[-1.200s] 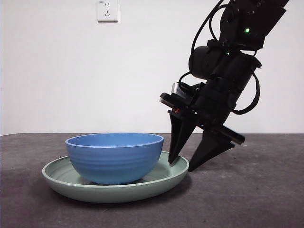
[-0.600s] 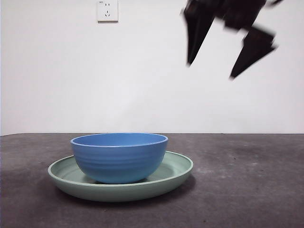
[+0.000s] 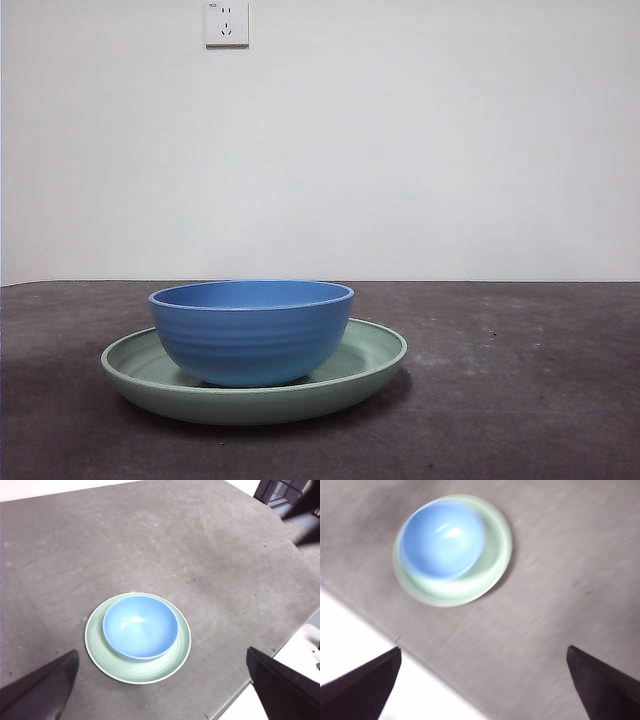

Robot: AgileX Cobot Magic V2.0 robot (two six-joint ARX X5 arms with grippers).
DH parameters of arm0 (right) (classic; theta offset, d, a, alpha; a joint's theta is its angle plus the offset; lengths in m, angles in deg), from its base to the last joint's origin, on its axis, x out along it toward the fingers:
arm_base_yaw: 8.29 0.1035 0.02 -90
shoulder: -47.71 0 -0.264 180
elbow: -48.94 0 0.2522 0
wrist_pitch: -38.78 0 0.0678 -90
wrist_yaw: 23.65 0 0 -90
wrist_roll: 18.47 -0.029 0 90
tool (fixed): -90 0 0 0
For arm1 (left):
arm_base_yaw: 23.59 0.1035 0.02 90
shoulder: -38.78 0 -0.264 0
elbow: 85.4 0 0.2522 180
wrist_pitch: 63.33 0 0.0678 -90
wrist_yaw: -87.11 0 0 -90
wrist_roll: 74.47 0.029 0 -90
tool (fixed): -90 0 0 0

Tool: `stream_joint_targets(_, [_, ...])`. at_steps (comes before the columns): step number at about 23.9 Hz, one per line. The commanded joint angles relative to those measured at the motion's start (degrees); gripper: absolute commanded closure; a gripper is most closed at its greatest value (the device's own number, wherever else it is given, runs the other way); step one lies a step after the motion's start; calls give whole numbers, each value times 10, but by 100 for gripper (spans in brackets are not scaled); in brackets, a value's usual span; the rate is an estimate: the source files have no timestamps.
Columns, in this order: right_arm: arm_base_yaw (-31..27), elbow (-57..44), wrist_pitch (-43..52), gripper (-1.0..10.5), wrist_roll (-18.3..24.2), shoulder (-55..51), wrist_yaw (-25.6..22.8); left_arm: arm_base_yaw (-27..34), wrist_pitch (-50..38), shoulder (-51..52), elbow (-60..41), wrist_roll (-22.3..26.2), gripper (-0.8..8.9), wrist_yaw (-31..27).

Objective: Pick up the blue bowl, put it on the green plate, put it on desk

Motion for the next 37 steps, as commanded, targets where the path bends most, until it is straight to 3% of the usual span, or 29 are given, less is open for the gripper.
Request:
stream_joint_targets(1, [32,-38,14,393,-35,-26,-5,-4,-4,-2,6,5,255,-1])
stream_joint_targets(8, [61,-170,55,393,-48,-126,-26,-4,-4,-2,6,2,255,-1])
stream_joint_targets(24, [61,-176,69,393,-63,-197,-29,-4,-3,-2,6,2,268,-1])
stream_joint_targets(27, [61,-176,69,396,-63,-197,-29,-4,-2,-2,6,2,452,-1])
stream_joint_targets(28, [61,-176,70,463,-63,-197,-29,-4,-1,-2,6,2,587,-1])
stream_joint_targets(30, [61,-176,71,790,-63,-197,-30,-4,-1,-2,6,2,826,-1])
stream_joint_targets(31, [61,-176,76,961,-63,-197,-30,-4,-2,-2,6,2,790,-1])
stream_joint_targets(32, [61,-176,80,905,-62,-197,-29,-4,-2,-2,6,2,790,-1])
stream_joint_targets(37, [61,-176,103,903,-63,-197,-29,-4,-2,-2,6,1,790,-1])
